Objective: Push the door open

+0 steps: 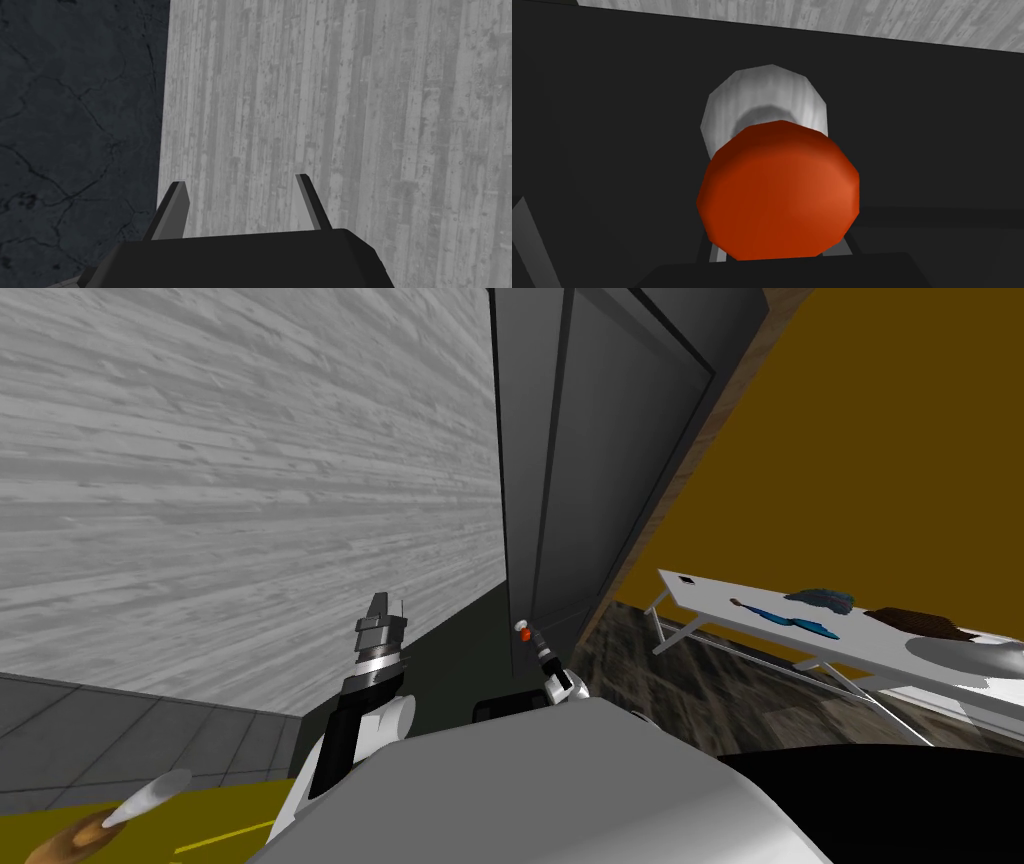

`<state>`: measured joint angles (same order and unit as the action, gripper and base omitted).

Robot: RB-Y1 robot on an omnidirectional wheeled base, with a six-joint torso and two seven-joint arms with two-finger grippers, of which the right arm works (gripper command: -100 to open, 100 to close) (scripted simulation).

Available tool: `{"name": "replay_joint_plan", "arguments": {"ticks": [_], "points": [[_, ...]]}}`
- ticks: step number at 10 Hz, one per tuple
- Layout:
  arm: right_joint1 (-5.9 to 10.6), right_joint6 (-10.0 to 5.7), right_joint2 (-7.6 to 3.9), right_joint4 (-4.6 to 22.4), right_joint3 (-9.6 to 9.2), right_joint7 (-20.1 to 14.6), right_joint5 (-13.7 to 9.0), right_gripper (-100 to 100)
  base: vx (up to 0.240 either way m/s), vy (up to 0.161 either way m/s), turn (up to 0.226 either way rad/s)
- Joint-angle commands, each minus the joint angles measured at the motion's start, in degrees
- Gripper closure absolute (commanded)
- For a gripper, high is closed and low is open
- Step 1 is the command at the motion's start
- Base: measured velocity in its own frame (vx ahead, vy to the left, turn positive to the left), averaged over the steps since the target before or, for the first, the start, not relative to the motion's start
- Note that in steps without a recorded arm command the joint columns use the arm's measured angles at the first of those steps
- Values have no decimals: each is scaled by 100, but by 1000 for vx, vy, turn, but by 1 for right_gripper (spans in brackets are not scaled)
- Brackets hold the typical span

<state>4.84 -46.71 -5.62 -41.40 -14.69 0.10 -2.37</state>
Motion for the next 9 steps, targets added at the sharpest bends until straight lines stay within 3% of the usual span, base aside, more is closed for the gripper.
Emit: {"name": "replay_joint_plan", "arguments": {"ticks": [1,9], "points": [[27,-4,-4,-17,-57,-286,-103,100,47,26,-55],[158,-17,6,114,-309,-1391,-551,100,49,29,-52]]}}
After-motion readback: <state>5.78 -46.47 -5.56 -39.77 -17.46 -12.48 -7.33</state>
